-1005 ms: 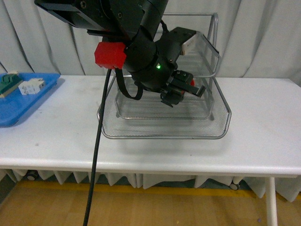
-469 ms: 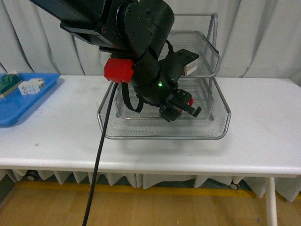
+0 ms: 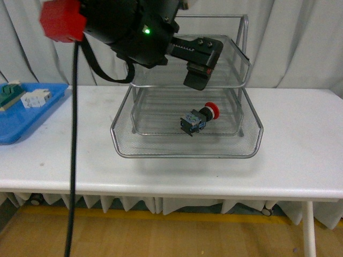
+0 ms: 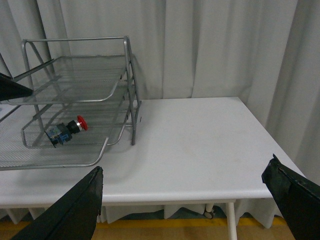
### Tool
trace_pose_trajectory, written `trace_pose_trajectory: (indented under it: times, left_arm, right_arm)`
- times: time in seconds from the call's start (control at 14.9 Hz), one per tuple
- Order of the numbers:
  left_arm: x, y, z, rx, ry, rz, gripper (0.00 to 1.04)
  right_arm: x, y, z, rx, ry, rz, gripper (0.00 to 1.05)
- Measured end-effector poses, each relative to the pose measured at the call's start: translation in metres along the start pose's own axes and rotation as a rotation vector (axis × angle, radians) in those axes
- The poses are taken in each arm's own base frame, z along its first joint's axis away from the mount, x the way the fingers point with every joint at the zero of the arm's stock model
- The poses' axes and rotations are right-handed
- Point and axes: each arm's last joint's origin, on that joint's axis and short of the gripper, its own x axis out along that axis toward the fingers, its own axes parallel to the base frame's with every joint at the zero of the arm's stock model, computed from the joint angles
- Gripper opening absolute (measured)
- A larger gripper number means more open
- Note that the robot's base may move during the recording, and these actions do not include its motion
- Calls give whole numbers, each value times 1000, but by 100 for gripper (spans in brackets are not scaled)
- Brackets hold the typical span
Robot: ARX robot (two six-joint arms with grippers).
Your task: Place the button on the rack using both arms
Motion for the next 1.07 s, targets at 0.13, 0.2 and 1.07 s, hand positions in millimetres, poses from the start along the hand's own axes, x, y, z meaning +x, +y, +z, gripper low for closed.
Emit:
trace_pose_trajectory:
  times: [0.13, 0.2, 1.07]
  left_arm:
    - [-51, -7, -11, -13, -70, 43, 98]
    - [-72, -11, -14, -37, -220, 205, 92]
    - [-237, -13, -194, -280, -495, 638, 2]
  right_arm:
    - [0, 0, 0, 0, 0, 0, 98]
    - [0, 0, 0, 0, 0, 0, 98]
    - [0, 0, 0, 0, 0, 1, 98]
